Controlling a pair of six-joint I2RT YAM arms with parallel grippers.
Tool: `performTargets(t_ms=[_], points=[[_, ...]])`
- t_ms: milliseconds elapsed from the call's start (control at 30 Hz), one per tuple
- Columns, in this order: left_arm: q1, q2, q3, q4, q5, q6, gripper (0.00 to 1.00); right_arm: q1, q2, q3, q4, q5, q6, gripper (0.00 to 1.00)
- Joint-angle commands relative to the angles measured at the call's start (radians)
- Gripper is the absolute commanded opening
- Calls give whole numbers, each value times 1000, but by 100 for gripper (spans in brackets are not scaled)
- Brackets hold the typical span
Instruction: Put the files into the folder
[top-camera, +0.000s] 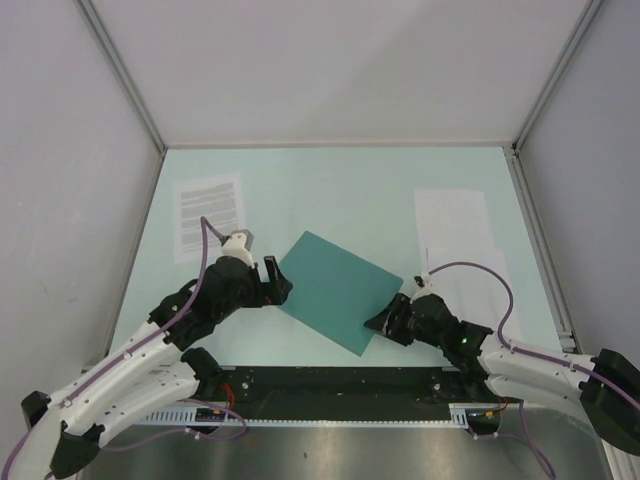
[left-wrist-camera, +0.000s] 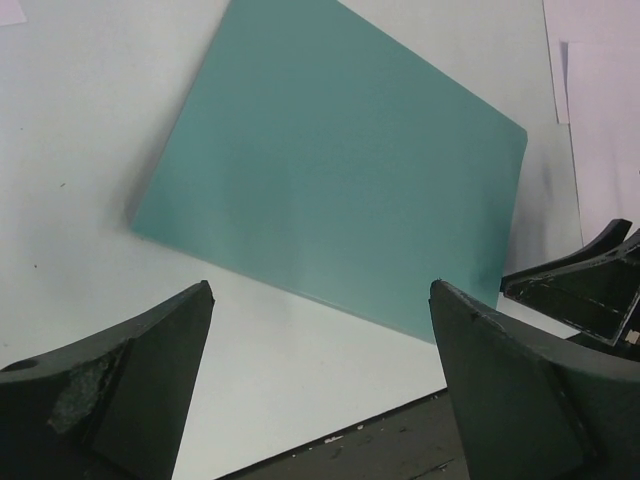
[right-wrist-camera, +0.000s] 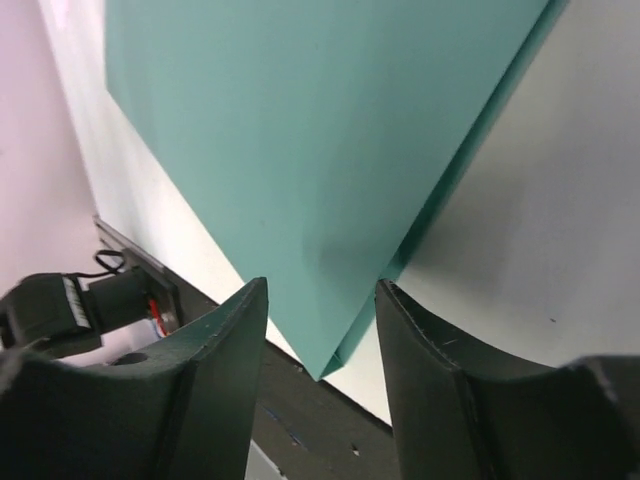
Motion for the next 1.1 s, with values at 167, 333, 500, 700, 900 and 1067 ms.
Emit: performTargets(t_ms=[167, 333, 500, 700, 900, 1067], points=[[5, -52, 15, 22, 7, -24, 95, -25, -14, -70, 140, 2, 99, 46], [5, -73, 23, 11, -4, -26, 94, -31, -19, -101, 189, 6, 123, 47], [5, -84, 23, 11, -7, -26, 93, -37, 4, -113, 244, 5, 134, 44], [5, -90, 32, 2, -6, -24, 93, -51, 73, -108, 299, -4, 136, 44], [5, -104, 34, -4, -7, -23, 93, -37, 110, -79, 246, 9, 114, 46], [5, -93, 24, 2, -9, -18, 93, -34, 84, -72, 169, 11, 85, 50]])
